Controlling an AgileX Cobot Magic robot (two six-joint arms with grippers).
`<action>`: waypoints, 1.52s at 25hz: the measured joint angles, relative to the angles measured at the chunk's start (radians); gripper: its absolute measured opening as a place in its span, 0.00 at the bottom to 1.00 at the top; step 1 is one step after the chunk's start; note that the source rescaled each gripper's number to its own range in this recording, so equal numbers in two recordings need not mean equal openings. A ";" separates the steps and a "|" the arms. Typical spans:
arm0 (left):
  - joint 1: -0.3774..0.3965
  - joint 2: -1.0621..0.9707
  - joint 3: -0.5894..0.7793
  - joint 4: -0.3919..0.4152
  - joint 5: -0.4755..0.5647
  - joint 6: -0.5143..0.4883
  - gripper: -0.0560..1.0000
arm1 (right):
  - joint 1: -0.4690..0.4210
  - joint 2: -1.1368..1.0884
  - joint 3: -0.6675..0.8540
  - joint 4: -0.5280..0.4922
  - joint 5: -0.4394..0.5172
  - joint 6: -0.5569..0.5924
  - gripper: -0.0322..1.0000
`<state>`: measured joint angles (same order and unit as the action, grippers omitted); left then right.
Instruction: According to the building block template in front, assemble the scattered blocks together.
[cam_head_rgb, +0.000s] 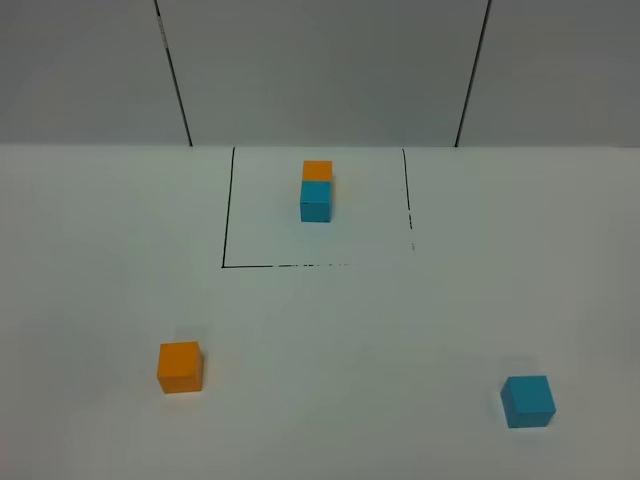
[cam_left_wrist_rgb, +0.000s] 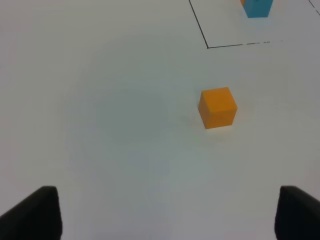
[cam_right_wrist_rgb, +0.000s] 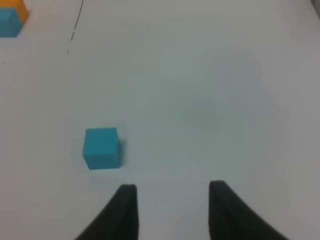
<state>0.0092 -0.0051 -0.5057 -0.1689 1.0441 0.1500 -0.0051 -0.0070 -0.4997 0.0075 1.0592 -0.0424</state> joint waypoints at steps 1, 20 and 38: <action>0.000 0.000 0.000 0.000 0.000 0.000 0.84 | 0.000 0.000 0.000 0.000 0.000 0.000 0.03; 0.000 0.126 -0.008 0.013 -0.017 -0.056 0.72 | 0.000 0.000 0.000 0.000 0.000 0.000 0.03; -0.131 1.311 -0.468 -0.116 -0.125 -0.075 0.80 | 0.000 0.000 0.000 0.000 0.000 0.000 0.03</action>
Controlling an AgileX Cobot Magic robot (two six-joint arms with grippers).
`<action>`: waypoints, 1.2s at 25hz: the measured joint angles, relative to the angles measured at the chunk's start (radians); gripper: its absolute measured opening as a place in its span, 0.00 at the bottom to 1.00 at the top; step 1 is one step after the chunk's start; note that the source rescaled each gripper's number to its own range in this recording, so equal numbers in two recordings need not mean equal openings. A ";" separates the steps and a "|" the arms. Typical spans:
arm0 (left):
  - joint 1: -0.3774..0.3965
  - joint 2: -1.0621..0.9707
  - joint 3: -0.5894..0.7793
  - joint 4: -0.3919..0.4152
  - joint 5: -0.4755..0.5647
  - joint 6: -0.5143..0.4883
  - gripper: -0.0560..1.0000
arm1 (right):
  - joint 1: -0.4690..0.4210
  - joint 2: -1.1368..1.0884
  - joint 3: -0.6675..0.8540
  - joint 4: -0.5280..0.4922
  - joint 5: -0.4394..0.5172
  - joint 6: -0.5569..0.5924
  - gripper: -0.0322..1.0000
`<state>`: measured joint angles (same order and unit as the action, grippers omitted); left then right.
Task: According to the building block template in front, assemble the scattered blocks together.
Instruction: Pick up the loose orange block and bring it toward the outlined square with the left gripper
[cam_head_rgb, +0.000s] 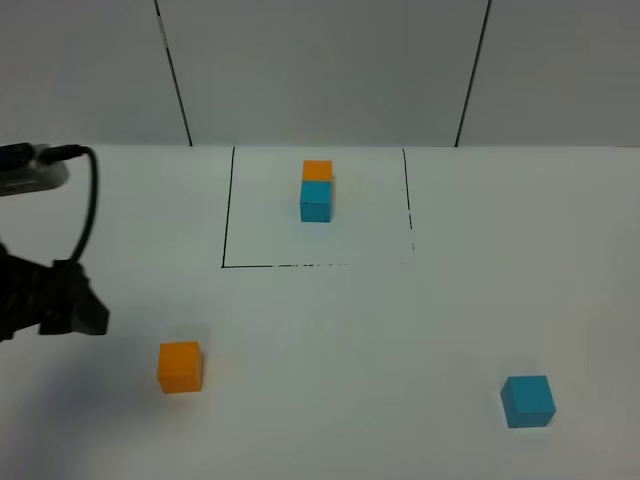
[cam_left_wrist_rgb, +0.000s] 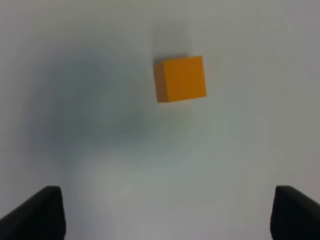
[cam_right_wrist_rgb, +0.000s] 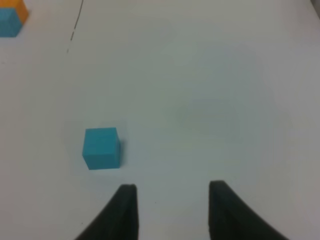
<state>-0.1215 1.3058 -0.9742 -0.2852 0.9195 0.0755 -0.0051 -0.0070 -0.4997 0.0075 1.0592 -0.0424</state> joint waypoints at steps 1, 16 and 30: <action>-0.041 0.043 -0.025 0.019 -0.017 -0.025 0.80 | 0.000 0.000 0.000 0.000 0.000 0.000 0.03; -0.268 0.473 -0.191 0.188 -0.069 -0.352 0.80 | 0.000 0.000 0.000 0.000 0.000 0.000 0.03; -0.269 0.482 -0.059 0.285 -0.201 -0.483 0.80 | 0.000 0.000 0.000 0.000 0.000 0.000 0.03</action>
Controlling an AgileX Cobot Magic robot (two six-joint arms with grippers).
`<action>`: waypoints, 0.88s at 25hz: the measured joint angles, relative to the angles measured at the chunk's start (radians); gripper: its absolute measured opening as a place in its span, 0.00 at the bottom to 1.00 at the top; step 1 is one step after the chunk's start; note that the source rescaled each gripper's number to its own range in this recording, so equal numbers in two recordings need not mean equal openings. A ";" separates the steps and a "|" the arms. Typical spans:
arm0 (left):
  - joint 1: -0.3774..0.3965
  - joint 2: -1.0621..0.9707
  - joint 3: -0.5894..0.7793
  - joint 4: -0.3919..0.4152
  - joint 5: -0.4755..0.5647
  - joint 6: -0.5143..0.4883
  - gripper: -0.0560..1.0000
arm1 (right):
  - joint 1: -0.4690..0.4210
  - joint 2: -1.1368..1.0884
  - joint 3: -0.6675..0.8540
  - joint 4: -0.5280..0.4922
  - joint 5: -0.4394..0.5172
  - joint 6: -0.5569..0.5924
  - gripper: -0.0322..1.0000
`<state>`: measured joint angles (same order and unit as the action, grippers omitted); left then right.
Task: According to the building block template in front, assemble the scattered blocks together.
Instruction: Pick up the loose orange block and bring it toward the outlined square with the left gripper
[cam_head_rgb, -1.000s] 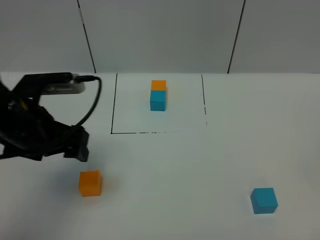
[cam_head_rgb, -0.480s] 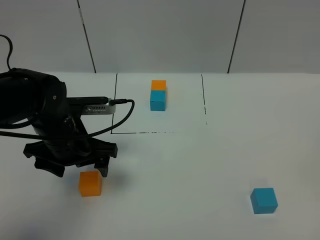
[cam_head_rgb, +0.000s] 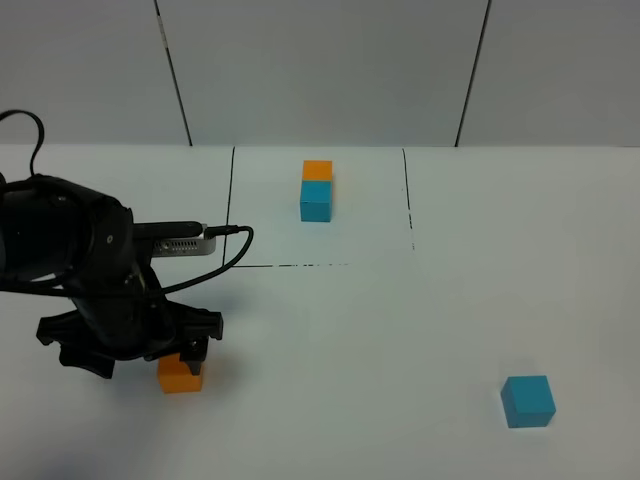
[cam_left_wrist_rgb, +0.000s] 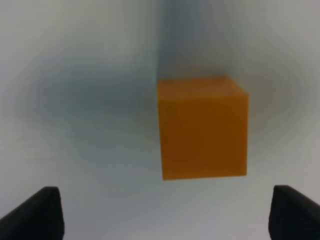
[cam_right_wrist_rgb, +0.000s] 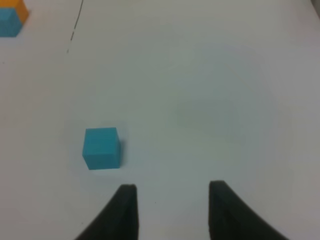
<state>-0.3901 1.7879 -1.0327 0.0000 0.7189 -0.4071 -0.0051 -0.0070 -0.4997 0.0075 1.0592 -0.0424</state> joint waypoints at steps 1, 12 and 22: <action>0.000 0.001 0.020 -0.006 -0.031 -0.001 0.80 | 0.000 0.000 0.000 0.000 0.000 0.000 0.03; 0.000 0.090 0.037 -0.018 -0.141 0.010 0.79 | 0.000 0.000 0.000 0.000 0.000 0.000 0.03; 0.000 0.155 0.033 -0.018 -0.170 0.012 0.76 | 0.000 0.000 0.000 0.000 0.000 0.000 0.03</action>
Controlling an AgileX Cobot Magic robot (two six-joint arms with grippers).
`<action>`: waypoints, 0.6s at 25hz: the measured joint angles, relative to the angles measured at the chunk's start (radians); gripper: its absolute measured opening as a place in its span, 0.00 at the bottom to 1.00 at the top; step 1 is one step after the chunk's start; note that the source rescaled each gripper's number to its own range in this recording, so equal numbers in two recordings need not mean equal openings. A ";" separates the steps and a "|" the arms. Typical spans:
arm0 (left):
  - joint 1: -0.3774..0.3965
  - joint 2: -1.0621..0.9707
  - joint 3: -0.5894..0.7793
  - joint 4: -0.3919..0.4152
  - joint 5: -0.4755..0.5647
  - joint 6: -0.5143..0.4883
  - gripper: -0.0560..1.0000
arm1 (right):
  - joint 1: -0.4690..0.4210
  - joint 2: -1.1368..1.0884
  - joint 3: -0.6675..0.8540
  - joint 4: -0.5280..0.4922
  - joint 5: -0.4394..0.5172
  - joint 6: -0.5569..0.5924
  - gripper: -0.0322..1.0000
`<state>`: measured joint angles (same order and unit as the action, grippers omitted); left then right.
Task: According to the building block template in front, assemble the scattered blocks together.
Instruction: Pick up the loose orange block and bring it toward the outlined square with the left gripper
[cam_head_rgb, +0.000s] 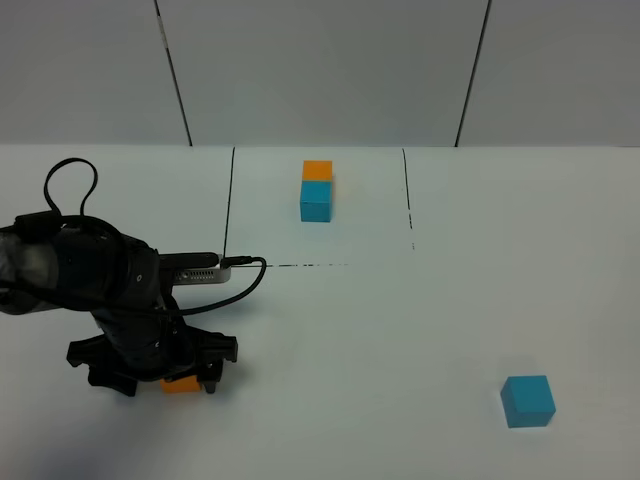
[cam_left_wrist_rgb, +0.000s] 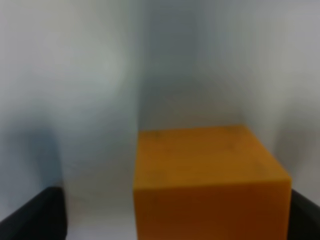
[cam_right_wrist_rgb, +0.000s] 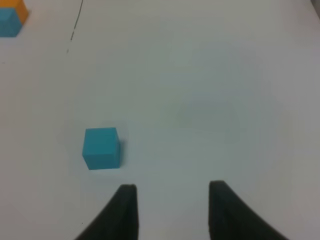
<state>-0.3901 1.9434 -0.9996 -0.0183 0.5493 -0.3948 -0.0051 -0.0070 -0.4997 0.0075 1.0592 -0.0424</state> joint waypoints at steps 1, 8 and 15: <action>0.000 0.002 -0.001 0.000 0.000 0.000 0.75 | 0.000 0.000 0.000 0.000 0.000 0.000 0.03; 0.000 0.012 -0.010 0.002 0.016 0.000 0.65 | 0.000 0.000 0.000 0.000 0.000 0.000 0.03; 0.001 0.014 -0.010 0.012 0.023 0.002 0.28 | 0.000 0.000 0.000 0.000 0.000 0.000 0.03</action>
<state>-0.3891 1.9576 -1.0093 -0.0059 0.5725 -0.3930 -0.0051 -0.0070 -0.4997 0.0075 1.0592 -0.0424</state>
